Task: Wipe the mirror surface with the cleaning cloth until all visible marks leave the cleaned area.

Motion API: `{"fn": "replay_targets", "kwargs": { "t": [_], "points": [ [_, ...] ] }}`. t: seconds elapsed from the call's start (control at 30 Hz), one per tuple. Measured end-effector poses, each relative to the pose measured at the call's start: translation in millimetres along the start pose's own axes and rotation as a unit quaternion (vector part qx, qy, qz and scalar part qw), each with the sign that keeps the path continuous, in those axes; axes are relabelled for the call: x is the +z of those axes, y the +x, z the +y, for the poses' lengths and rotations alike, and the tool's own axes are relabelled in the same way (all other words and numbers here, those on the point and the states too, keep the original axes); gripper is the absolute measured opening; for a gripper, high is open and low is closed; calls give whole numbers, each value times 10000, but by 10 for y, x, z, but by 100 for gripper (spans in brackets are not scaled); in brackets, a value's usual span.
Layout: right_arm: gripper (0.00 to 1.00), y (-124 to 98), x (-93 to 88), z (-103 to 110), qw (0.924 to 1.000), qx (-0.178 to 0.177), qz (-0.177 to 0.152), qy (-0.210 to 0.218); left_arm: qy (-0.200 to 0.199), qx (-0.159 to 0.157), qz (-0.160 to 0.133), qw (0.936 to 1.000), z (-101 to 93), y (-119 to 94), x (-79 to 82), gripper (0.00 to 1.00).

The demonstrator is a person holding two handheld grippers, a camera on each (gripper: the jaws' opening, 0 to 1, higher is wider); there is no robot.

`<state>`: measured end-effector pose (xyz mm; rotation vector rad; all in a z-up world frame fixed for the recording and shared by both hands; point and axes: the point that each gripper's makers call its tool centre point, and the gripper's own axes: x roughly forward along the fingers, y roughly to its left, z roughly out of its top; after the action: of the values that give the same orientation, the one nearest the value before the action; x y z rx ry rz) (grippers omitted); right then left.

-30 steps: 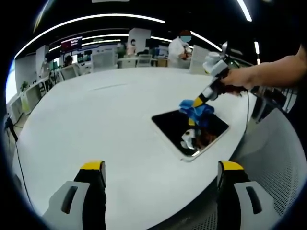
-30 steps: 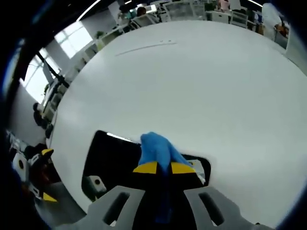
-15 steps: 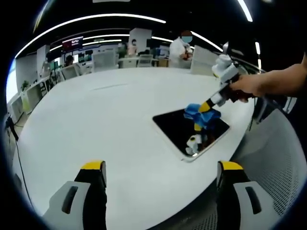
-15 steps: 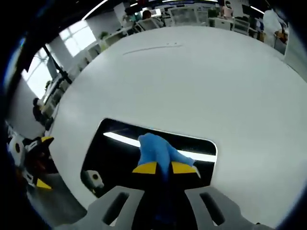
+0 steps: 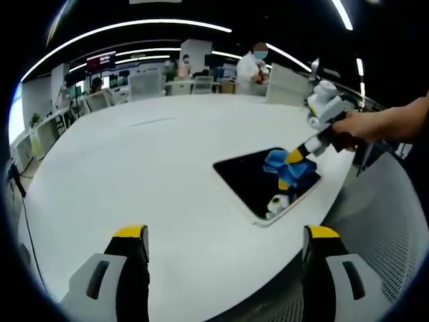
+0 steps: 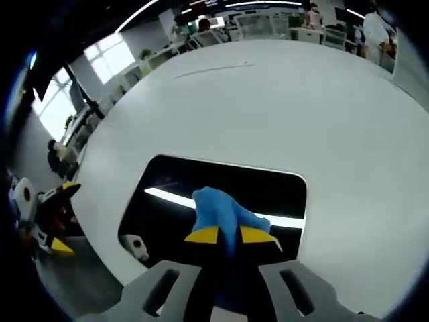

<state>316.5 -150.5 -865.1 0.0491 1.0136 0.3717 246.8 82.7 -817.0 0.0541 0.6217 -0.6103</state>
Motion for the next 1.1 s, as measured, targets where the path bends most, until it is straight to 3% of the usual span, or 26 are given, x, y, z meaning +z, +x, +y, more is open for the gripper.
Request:
{"fn": "replay_targets", "kwargs": {
  "t": [0.17,0.33,1.1],
  "points": [
    [5,-29,-61,33,9999,33,-128,-70,-5,11,-2,10000,5,-3,0,95],
    [5,-57,-99,42,9998,21,-181,119,0,-39,-4,10000,-13,-1,0,96],
    [5,-230,-404,160,9962,196,216,825,-45,-88,-59,9999,-38,-2,19,99]
  ]
}}
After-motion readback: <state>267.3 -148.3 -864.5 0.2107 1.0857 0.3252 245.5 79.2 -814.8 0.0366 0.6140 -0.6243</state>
